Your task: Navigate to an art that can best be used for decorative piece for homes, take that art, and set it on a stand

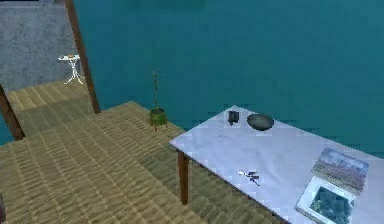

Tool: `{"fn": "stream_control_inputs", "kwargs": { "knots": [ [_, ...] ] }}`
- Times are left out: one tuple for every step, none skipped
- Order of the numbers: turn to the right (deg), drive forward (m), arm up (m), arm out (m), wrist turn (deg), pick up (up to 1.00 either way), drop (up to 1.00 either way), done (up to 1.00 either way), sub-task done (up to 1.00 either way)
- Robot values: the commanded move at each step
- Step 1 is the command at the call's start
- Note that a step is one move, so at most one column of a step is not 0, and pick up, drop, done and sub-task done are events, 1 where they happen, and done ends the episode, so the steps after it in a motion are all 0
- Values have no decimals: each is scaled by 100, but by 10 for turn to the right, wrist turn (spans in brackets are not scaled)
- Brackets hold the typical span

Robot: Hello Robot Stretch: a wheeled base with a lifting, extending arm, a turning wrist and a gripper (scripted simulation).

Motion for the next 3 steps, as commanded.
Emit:
{"fn": "stream_control_inputs", "kwargs": {
  "knots": [
    [-450, 0, 0, 0, 0, 0, 0, 0, 0],
    [-450, 0, 0, 0, 0, 0, 0, 0, 0],
    [-210, 0, 0, 0, 0, 0, 0, 0, 0]
  ]
}}
